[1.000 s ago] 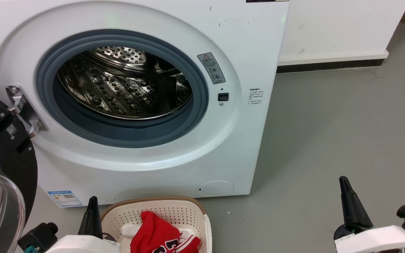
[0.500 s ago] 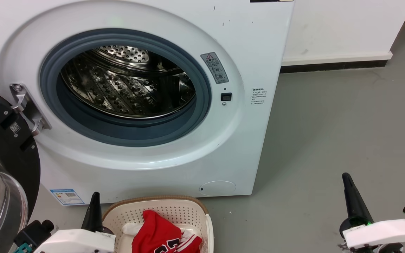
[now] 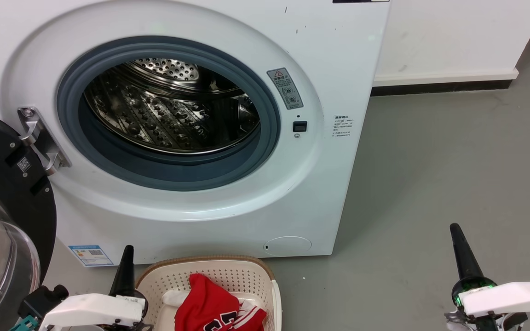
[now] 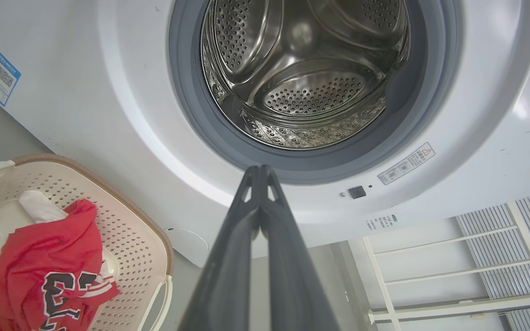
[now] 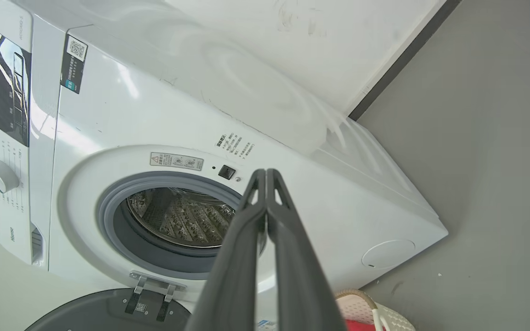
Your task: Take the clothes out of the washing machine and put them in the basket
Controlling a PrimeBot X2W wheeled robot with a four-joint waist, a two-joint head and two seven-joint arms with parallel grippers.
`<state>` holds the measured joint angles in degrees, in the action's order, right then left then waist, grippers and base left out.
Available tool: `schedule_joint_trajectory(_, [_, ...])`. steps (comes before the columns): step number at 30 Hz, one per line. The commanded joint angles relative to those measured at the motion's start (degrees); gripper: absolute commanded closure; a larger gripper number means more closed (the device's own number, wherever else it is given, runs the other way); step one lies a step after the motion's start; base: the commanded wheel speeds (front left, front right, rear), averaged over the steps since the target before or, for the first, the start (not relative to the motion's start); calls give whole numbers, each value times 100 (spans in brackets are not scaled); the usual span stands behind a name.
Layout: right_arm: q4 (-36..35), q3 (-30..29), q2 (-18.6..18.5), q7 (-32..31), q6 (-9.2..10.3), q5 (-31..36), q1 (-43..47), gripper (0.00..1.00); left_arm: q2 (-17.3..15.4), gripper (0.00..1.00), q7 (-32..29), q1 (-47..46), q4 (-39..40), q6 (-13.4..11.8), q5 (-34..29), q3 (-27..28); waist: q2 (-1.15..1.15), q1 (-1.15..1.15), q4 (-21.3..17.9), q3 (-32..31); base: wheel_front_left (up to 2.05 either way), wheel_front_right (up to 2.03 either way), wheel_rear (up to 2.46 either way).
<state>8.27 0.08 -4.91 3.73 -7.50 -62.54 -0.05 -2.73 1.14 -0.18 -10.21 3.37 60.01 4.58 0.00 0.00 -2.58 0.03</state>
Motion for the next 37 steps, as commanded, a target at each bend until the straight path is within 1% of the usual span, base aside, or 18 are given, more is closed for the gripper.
schedule_joint_trajectory(1, [3, -32, -36, -42, 0, -223, -159, 100, -15, 100, -52, -150, 17, 43, 213, 34, 0, 0, 9, 1, 0, 0, 0])
schedule_joint_trajectory(37, [368, -267, -8, -546, 1, -2144, -471, 100, -20, 100, -518, -472, -246, 288, 2162, 144, 0, 0, 153, 9, 0, 0, 0])
